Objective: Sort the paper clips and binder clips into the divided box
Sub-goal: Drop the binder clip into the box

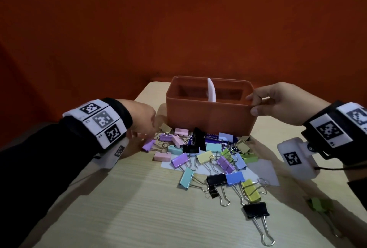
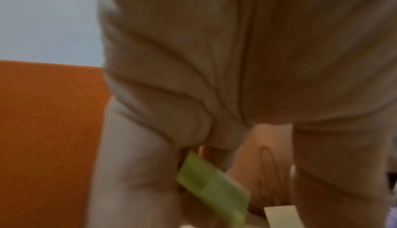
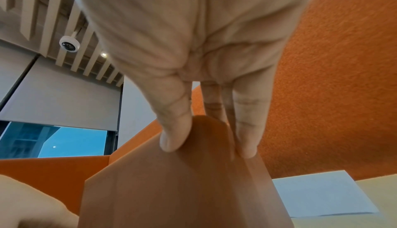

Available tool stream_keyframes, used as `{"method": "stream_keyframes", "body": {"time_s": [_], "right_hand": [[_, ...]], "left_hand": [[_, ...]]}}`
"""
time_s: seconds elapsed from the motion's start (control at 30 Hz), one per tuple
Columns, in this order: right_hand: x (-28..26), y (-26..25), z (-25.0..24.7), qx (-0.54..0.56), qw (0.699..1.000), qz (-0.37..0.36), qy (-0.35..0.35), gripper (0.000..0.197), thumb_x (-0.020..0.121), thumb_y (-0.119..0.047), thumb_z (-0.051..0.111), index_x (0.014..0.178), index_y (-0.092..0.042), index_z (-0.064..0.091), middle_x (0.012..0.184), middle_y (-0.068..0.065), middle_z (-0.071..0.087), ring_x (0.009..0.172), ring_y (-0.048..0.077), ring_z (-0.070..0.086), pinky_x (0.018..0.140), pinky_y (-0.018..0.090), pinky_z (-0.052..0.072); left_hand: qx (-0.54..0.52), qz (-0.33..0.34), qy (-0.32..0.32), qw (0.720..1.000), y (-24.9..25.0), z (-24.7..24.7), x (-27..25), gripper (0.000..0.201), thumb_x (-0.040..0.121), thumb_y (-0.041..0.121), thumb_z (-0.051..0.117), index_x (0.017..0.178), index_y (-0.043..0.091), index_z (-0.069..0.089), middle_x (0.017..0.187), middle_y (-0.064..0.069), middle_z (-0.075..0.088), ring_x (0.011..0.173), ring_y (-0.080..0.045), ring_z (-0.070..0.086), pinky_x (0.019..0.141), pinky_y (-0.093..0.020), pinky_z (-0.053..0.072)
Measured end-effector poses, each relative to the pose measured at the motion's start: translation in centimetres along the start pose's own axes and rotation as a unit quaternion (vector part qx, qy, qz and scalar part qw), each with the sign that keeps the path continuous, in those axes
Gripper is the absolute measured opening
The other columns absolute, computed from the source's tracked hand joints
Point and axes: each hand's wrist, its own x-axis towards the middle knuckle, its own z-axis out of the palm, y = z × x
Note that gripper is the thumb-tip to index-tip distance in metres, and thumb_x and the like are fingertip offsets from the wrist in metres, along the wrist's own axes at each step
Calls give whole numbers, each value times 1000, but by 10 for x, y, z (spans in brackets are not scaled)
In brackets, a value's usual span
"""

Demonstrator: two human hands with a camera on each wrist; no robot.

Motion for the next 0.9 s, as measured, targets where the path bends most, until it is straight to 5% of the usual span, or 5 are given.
{"method": "stream_keyframes", "body": {"time_s": [0.1, 0.27, 0.5, 0.7, 0.9], "right_hand": [[0, 0, 0, -8, 1000, 5, 1, 17, 78, -25, 74, 68, -29, 62, 105, -19, 66, 95, 12, 64, 89, 43, 50], [0, 1, 0, -25, 1000, 7, 5, 13, 76, -33, 74, 72, -37, 62, 103, -24, 64, 96, 9, 62, 91, 44, 48], [-2, -4, -3, -44, 999, 6, 0, 13, 77, -35, 73, 72, -37, 60, 102, -15, 67, 89, 16, 64, 86, 45, 51], [-5, -8, -5, -70, 997, 5, -6, 14, 78, -36, 72, 73, -37, 60, 95, -6, 70, 83, 18, 65, 81, 46, 54], [-6, -8, -5, -63, 998, -13, -5, 17, 79, -27, 73, 69, -25, 60, 95, 1, 69, 85, 21, 64, 81, 42, 52]], "left_hand": [[74, 0, 10, 997, 9, 2, -1, 20, 88, 17, 62, 106, 9, 63, 94, -5, 64, 53, -10, 53, 40, -13, 40], [-71, 26, 43, 996, 2, -9, -6, 27, 98, 26, 46, 95, 4, 61, 80, -10, 61, 61, -22, 61, 53, -27, 52], [-309, 220, 185, 906, 24, -40, -50, 31, 101, 17, 33, 101, 12, 64, 68, -2, 57, 61, -14, 55, 55, -26, 51], [-248, 329, 327, 850, 73, -34, -39, 24, 99, 26, 48, 118, 22, 63, 103, 8, 60, 94, -7, 60, 84, -25, 54], [-108, 339, 350, 866, 103, -26, -8, 34, 97, 29, 53, 130, 21, 58, 120, 0, 59, 112, -15, 54, 88, -19, 36]]}}
